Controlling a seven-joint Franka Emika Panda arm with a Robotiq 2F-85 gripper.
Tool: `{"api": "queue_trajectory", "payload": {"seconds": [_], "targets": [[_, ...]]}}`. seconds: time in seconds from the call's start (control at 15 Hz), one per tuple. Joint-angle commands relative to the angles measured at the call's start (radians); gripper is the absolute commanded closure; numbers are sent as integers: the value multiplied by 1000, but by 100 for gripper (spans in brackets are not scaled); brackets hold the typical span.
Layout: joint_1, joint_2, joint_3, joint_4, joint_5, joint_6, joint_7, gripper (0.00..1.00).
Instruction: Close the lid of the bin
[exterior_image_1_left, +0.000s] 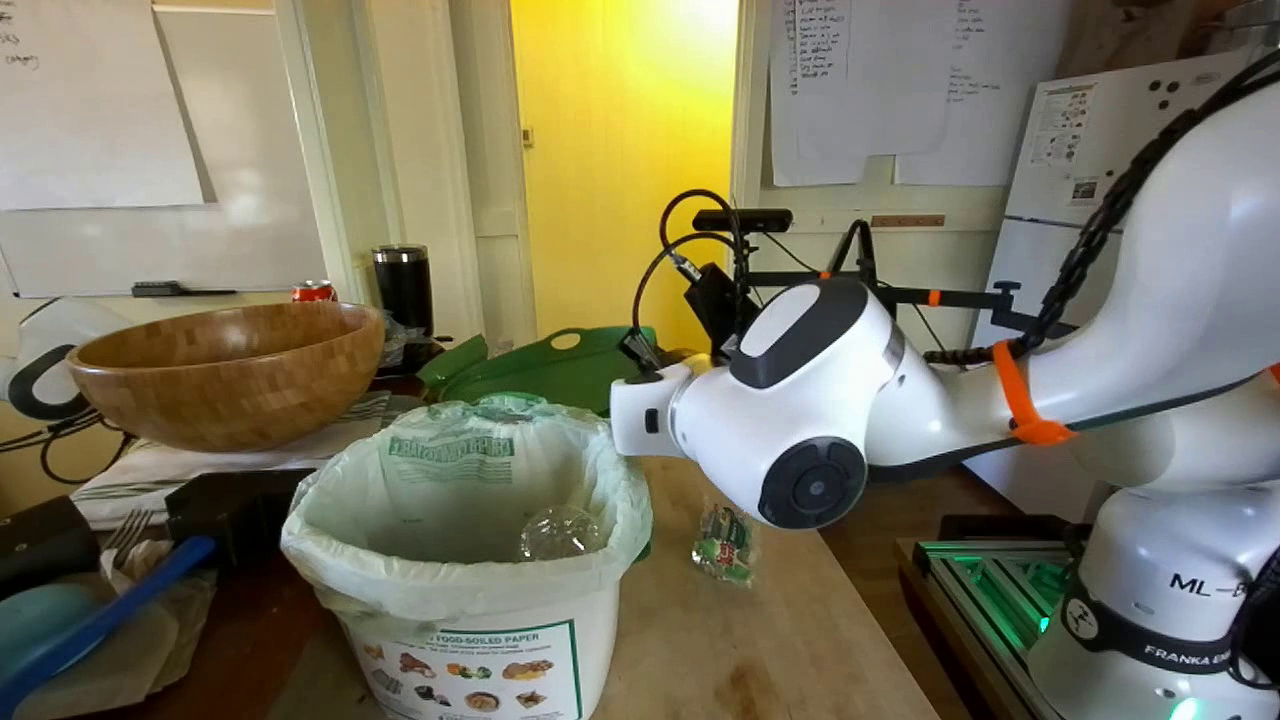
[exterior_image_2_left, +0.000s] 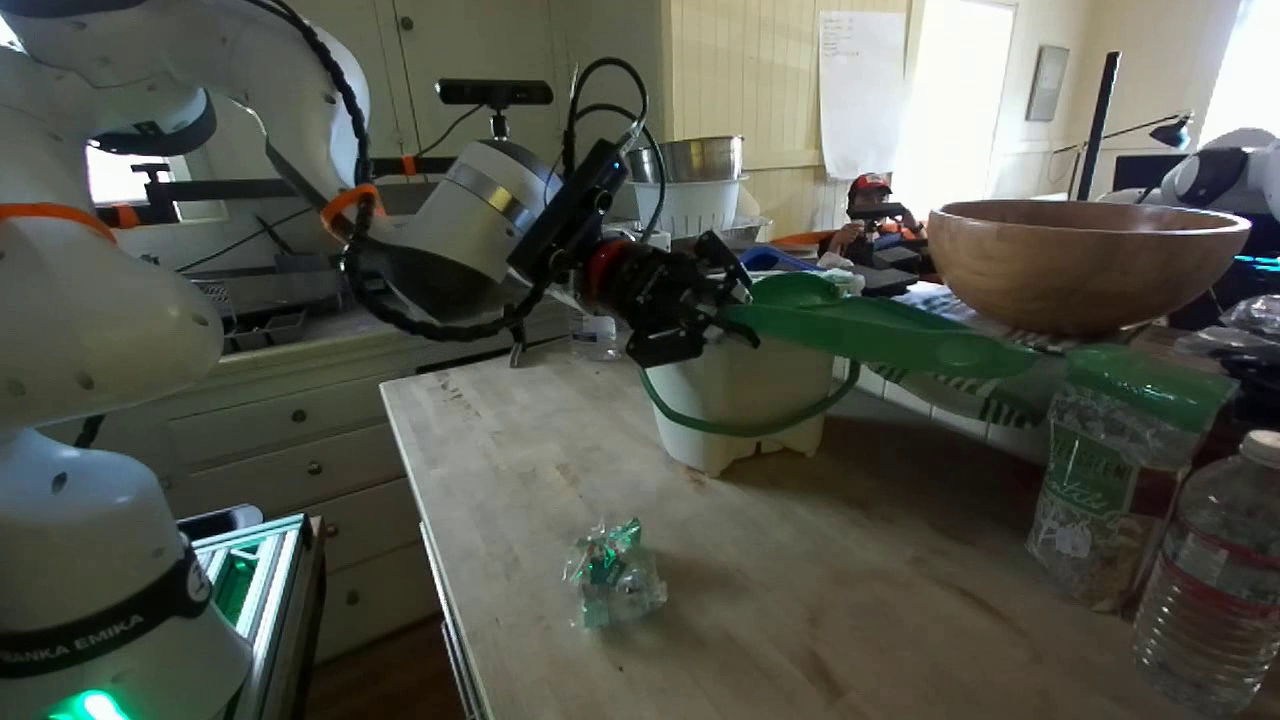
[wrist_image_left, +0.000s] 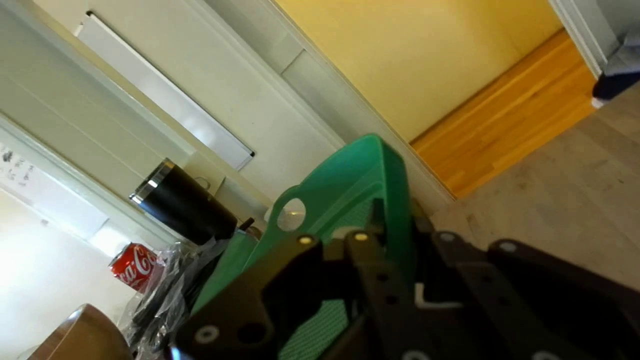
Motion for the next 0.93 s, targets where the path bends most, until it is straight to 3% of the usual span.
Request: {"api": "queue_trajectory", "payload": {"seconds": [0.0,0.27,0.53,0.73,0.87], "targets": [[44,117,35,28,-158,-153,1,97],[89,249,44,46,-327,-312,17,97],[185,426,-5,34,-499,-453,0,97],[293,553,-78,13,-598,-570,-33,97],[405,623,-171,-4,-637,-639,-68,97]]}}
